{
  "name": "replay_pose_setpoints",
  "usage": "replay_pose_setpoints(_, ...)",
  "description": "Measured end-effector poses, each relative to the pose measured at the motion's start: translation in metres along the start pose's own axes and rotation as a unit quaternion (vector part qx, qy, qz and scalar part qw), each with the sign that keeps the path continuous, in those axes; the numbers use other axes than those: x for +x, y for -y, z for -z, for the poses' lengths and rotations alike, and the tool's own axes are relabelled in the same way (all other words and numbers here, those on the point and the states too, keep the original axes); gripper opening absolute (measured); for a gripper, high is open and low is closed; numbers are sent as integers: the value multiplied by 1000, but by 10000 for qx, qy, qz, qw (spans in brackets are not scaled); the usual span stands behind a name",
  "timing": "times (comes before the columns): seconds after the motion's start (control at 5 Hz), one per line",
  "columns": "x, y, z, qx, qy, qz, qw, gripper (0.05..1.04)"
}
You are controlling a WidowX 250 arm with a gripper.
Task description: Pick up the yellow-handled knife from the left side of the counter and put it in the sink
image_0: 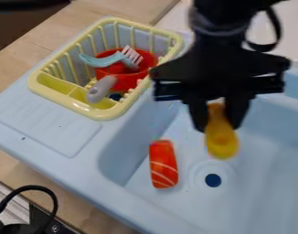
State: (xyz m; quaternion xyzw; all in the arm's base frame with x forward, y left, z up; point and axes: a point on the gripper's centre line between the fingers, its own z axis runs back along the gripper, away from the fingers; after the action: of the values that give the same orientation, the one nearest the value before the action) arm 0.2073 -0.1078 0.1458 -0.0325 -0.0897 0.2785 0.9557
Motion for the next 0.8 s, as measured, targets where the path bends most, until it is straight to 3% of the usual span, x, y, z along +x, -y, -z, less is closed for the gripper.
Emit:
replay_pose_setpoints(0.2,-4,18,14,192,211,-996,9946,328)
replay_pose_setpoints(0.4,-10,31,25,329,29,-1555,9873,328)
replay_pose_setpoints(0.6,-12,34,37,536,-81,-2705,9612,328)
replay_pose_setpoints(0.8,1,34,46,251,-333,-3155,9480,328)
